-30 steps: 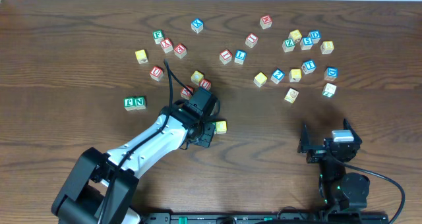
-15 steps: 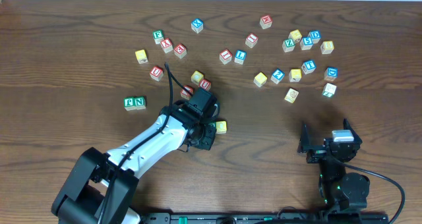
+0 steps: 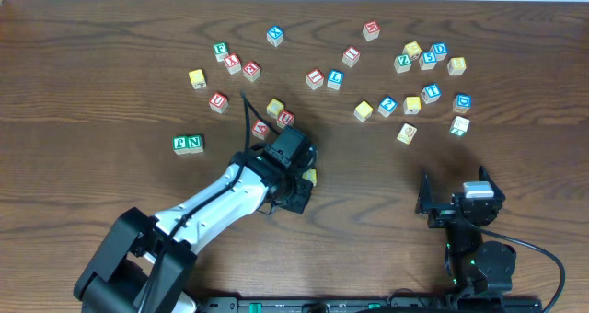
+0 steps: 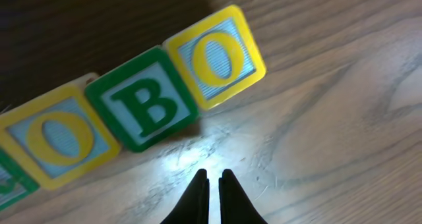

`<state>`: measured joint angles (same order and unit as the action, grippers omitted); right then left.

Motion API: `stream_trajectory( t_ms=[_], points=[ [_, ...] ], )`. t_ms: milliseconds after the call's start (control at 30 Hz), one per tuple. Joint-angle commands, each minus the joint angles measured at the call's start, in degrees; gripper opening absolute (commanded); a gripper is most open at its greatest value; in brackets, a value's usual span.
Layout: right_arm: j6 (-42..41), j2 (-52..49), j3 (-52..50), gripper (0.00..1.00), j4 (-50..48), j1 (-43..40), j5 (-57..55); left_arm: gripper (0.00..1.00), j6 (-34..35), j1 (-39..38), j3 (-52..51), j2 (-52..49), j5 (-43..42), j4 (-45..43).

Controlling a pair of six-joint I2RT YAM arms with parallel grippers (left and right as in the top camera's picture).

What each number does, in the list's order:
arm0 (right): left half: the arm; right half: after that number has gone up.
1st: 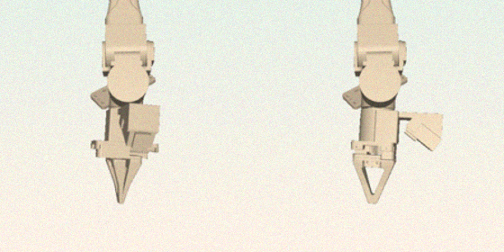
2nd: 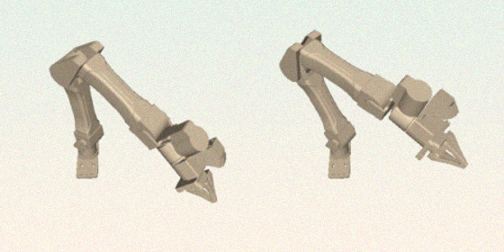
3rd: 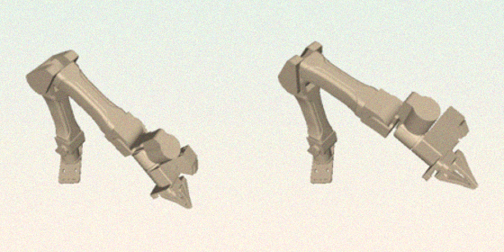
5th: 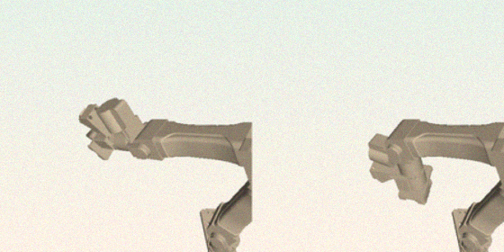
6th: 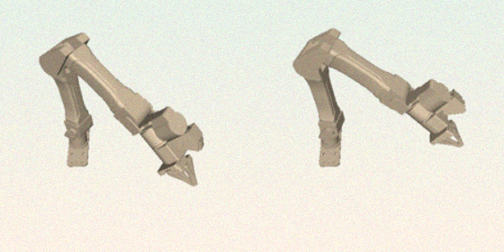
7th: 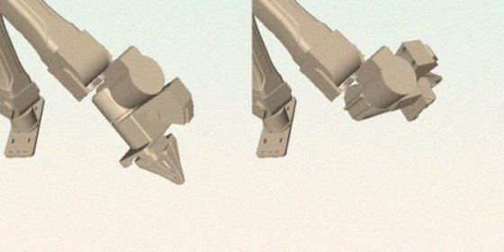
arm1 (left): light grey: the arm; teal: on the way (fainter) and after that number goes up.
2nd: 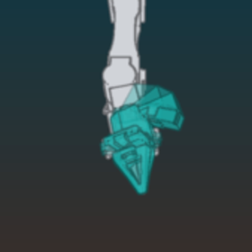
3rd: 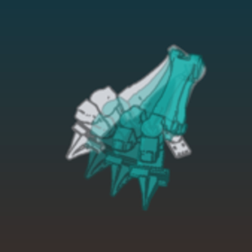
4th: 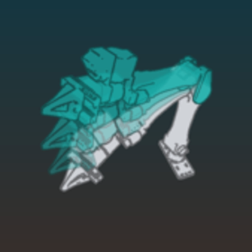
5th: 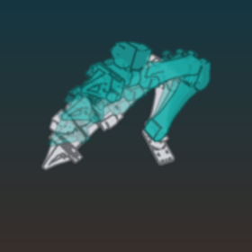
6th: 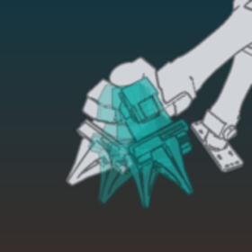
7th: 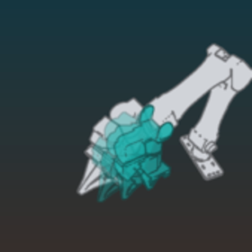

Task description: Spell out ROBOT

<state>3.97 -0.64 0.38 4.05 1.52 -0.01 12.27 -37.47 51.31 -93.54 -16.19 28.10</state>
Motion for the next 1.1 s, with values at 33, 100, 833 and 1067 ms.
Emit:
stream_trajectory(
  t_ms=[33,100,833,1067],
  points=[
    [-0.5,0.3,-0.1,0.99,0.3,-0.3,-0.5,0.07,2.0,-0.1,-0.5,-0.8,2.7,0.0],
    [-0.5,0.3,-0.1,0.99,0.2,-0.3,-0.5,0.08,2.0,-0.1,-0.5,-0.8,2.7,0.0],
    [-0.5,0.3,-0.1,0.99,0.3,-0.3,-0.5,0.07,2.0,-0.1,-0.5,-0.8,5.7,0.2],
    [-0.5,0.3,-0.1,0.99,0.2,-0.3,-0.5,0.07,2.0,-0.1,-0.5,-0.8,6.1,0.2]
  ],
)
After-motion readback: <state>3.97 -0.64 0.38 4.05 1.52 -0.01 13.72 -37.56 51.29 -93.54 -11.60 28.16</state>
